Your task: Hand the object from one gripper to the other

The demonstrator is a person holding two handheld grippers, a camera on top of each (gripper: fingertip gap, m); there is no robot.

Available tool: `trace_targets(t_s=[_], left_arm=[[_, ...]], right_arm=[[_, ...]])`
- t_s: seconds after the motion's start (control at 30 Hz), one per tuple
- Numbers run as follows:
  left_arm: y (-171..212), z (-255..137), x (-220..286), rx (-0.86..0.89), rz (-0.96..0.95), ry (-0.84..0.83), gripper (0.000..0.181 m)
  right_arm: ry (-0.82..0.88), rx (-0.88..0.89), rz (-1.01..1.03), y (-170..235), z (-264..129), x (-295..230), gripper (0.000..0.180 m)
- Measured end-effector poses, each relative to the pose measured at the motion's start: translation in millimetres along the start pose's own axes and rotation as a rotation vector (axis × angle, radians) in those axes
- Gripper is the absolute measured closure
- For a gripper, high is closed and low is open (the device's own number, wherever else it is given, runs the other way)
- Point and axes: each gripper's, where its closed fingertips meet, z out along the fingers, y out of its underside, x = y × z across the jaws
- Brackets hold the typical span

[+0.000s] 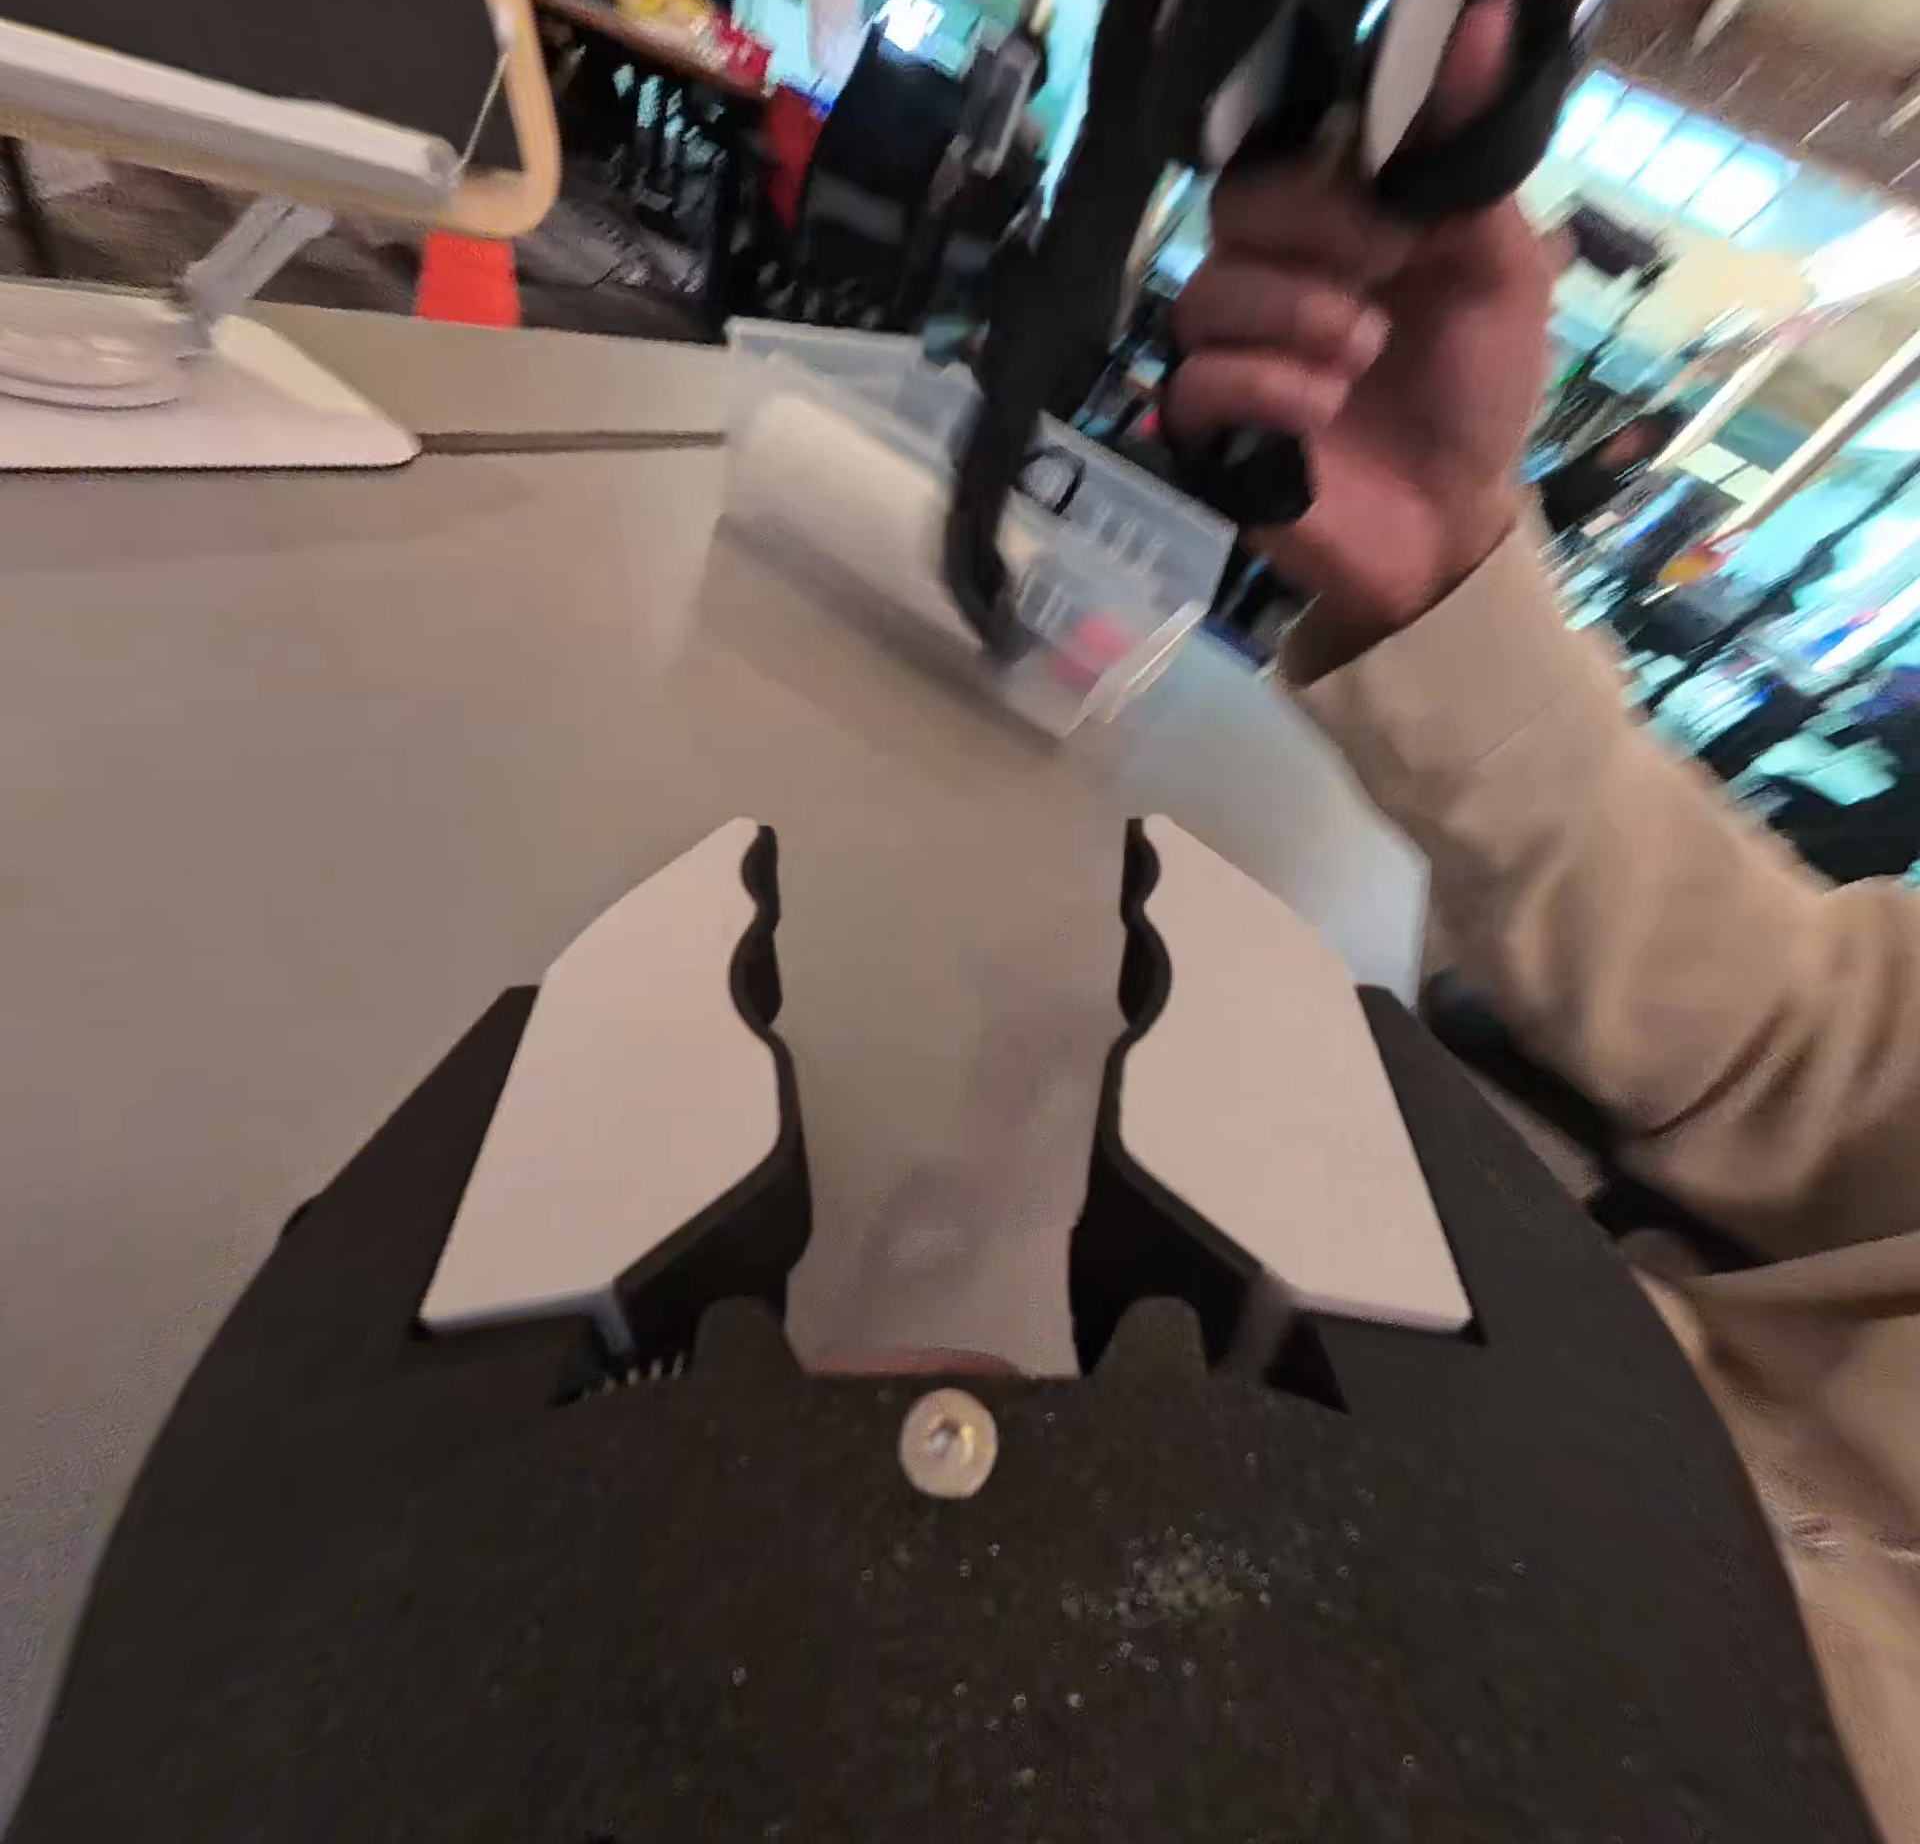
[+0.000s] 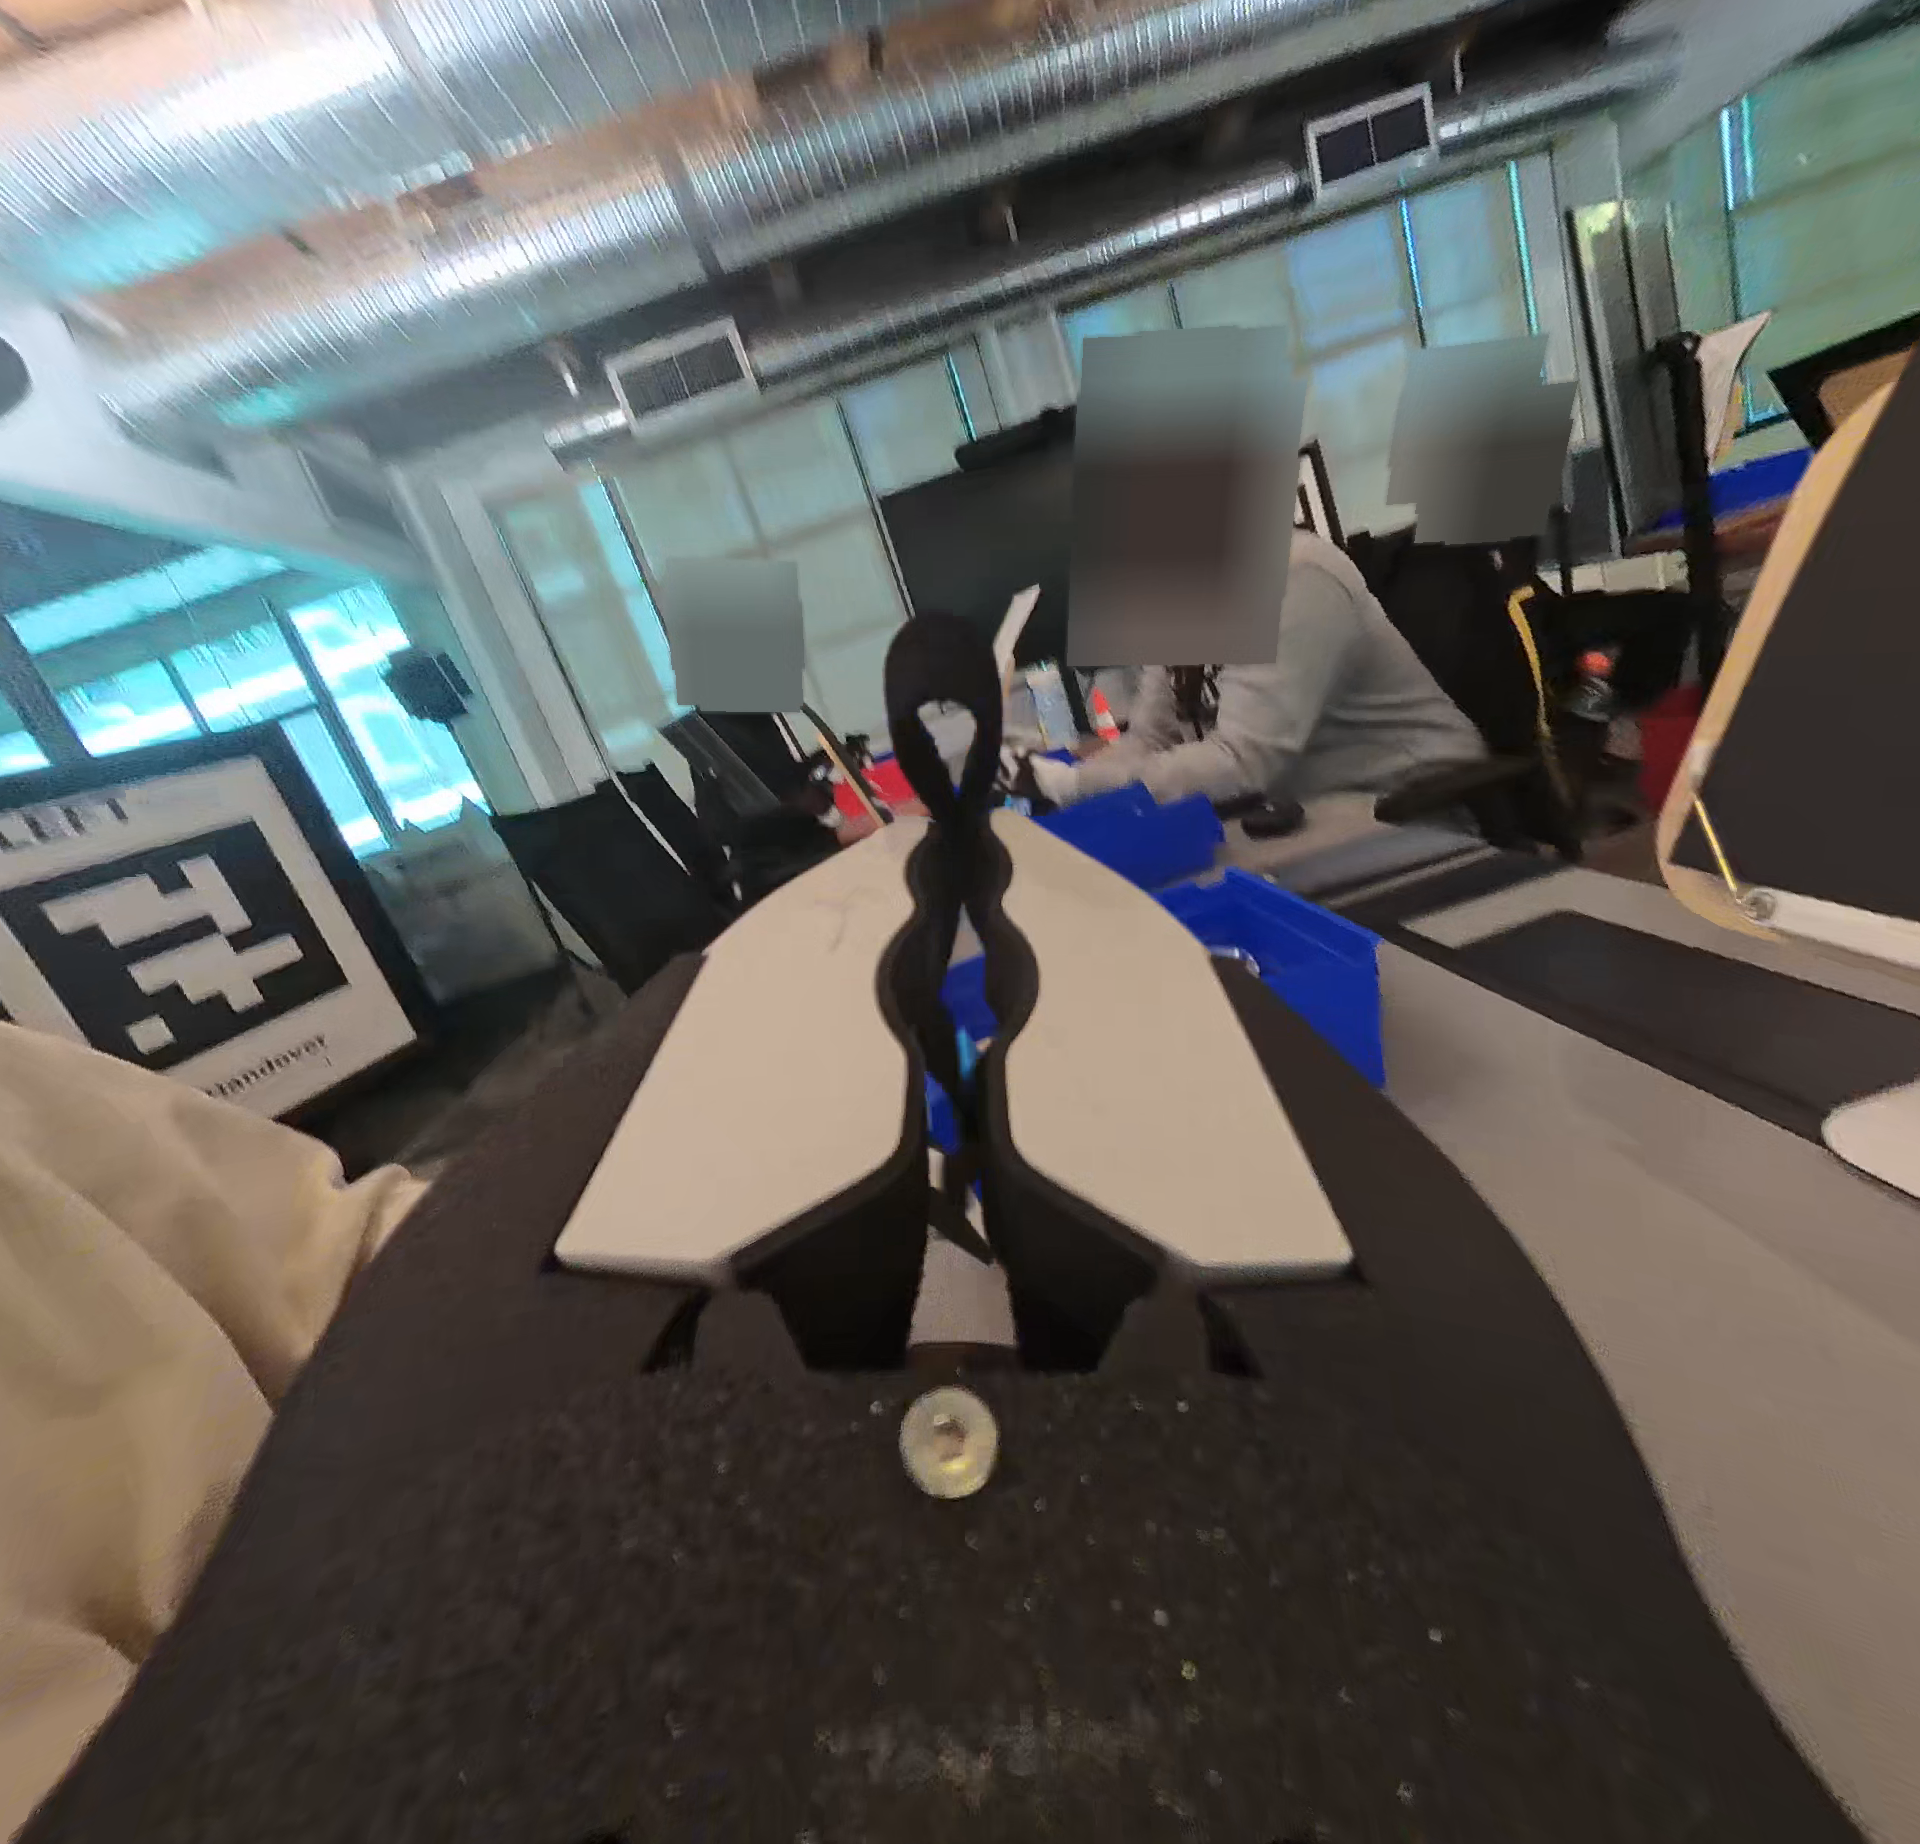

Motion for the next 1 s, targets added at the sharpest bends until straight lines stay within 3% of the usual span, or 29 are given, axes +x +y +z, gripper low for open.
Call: trace_targets(t_s=[0.17, 0.57, 0.7, 0.77, 0.9, 1.0], left_arm=[[-33.2, -6.5, 11.6, 0.179, 0.003, 0.053, 0.109], [-47.0, -16.7, -3.1, 0.326, -0.115, -0.013, 0.102], [-51.5, -20.6, -4.2, 0.359, -0.141, 0.008, 0.112], [-50.8, -20.8, -1.8, 0.347, -0.127, 0.028, 0.139], [-52.7, -25.4, -0.1, 0.361, -0.097, 0.033, 0.174], [-51.8, -27.5, 0.2, 0.347, -0.089, 0.049, 0.174]], right_arm=[[-0.011, 0.208, 0.124, -3.0, 1.5, 7.4, 0.175], [-0.053, 0.290, 0.238, 23.3, 13.7, 5.0, 0.174], [-0.053, 0.266, 0.241, 28.4, 16.5, 3.4, 0.175], [-0.047, 0.266, 0.242, 31.1, 16.8, 4.7, 0.175], [-0.048, 0.246, 0.272, 36.9, 16.9, 8.7, 0.175], [-0.031, 0.222, 0.279, 43.1, 15.3, 14.6, 0.175]])
